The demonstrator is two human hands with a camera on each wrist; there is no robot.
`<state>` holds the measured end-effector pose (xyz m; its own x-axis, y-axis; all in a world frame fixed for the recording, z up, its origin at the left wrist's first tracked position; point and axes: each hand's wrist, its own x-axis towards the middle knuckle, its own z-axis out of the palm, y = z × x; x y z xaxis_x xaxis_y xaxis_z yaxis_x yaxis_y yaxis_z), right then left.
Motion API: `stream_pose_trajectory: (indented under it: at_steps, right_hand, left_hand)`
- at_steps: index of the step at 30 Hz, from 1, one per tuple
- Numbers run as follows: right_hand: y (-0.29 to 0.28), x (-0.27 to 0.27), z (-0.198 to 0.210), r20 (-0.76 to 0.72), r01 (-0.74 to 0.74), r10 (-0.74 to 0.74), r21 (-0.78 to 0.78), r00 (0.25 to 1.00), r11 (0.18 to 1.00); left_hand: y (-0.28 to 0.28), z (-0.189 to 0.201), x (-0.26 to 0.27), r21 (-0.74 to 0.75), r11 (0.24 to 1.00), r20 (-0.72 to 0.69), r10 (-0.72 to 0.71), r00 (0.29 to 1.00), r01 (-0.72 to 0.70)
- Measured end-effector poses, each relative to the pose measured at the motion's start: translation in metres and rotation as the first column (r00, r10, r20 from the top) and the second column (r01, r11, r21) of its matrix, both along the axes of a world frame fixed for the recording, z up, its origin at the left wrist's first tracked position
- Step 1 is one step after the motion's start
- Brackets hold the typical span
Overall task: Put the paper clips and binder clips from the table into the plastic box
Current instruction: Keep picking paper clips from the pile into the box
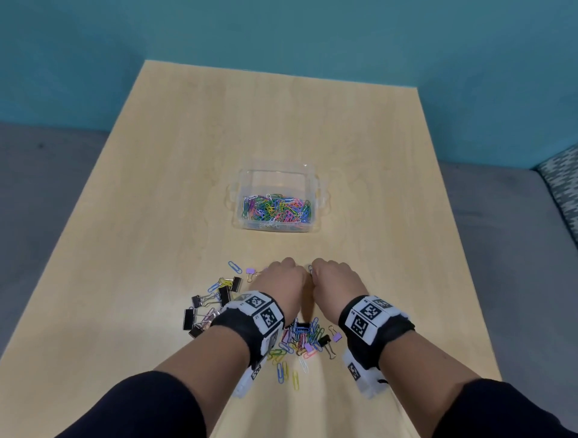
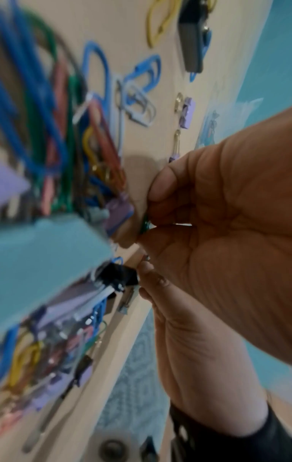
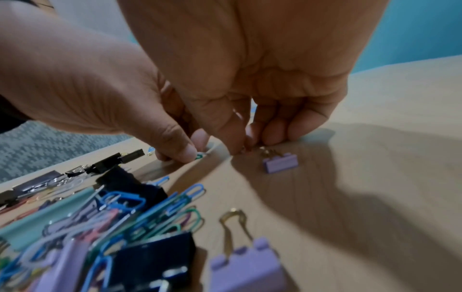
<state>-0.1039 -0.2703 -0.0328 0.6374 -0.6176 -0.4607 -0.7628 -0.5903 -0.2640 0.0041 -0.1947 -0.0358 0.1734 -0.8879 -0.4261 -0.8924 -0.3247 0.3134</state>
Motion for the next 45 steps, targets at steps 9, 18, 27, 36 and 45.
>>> stream_pose_trajectory:
  at_steps: [9, 18, 27, 36, 45]
  right_hand:
    - [0.000, 0.000, 0.000, 0.012, 0.002, -0.002, -0.010, 1.000, 1.000]
    - [0.003, 0.003, -0.003, 0.066, -0.063, 0.069, -0.098, 0.995, 0.993]
    - [-0.009, 0.004, -0.003, 0.168, 0.176, -0.185, 0.068, 0.968, 0.982]
    - [-0.008, 0.018, -0.008, 0.247, 0.243, -0.269, 0.132, 0.931, 0.961]
    - [-0.035, -0.010, -0.010, 0.292, 0.458, -0.514, 0.242, 0.807, 0.855]
  left_hand:
    - [0.006, -0.001, 0.006, 0.009, 0.998, 0.046, -0.064, 0.997, 0.064]
    - [0.006, -0.002, 0.011, -0.069, 0.996, -0.032, -0.058, 0.998, 0.056]
    - [0.013, -0.001, 0.037, -0.090, 0.931, -0.344, 0.304, 0.888, -0.354]
    - [0.014, 0.001, 0.015, 0.013, 0.999, 0.004, -0.039, 0.999, 0.039]
    - [0.013, 0.001, 0.013, 0.055, 0.996, 0.025, -0.070, 0.997, 0.068]
